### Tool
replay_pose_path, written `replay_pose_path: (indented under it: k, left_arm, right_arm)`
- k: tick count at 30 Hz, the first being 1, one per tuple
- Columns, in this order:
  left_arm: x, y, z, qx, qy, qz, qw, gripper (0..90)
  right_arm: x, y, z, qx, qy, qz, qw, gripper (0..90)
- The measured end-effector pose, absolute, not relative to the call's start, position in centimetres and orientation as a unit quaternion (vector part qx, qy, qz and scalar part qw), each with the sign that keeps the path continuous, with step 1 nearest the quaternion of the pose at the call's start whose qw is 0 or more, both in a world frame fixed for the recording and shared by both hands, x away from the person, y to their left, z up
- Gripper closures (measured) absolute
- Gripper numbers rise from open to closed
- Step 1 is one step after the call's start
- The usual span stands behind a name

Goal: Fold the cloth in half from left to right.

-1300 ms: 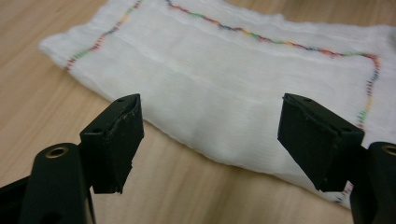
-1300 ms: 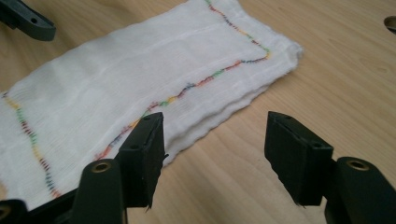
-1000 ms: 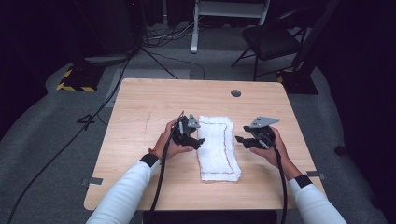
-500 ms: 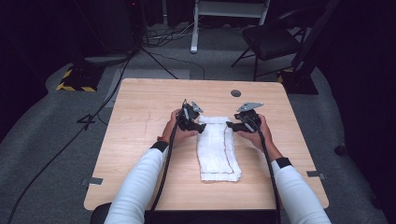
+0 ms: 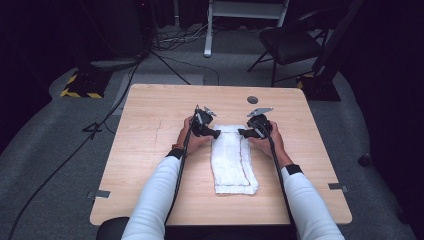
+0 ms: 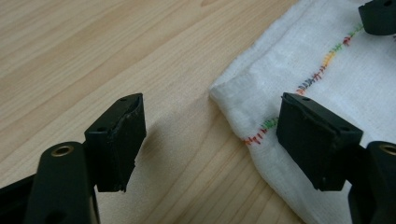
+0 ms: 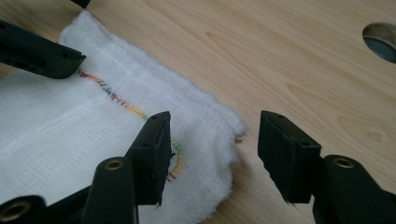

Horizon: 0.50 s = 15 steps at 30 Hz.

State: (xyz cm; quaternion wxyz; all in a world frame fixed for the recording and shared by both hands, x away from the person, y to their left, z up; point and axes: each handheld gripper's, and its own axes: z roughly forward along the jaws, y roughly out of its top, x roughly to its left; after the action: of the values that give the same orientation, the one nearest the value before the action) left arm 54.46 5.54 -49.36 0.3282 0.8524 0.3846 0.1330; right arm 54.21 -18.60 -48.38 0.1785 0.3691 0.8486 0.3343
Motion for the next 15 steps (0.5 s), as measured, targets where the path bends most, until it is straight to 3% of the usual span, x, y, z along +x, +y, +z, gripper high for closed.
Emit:
replay_pose_path:
  k: [7,10,15]
  left_arm:
    - [54.46,5.74,-49.62,0.849,0.387,0.122,0.337,24.5]
    - [54.45,5.70,-49.64,0.852,0.380,0.122,0.339,25.0]
    - [54.21,5.70,-49.46,0.864,0.344,0.101,0.354,46.2]
  right_arm:
    - [54.60,-19.05,-49.07,0.387,0.843,0.340,0.153,44.6]
    - [54.63,-19.23,-49.29,0.390,0.839,0.354,0.135,51.3]
    - [54.52,-19.14,-49.18,0.381,0.844,0.358,0.118,67.4]
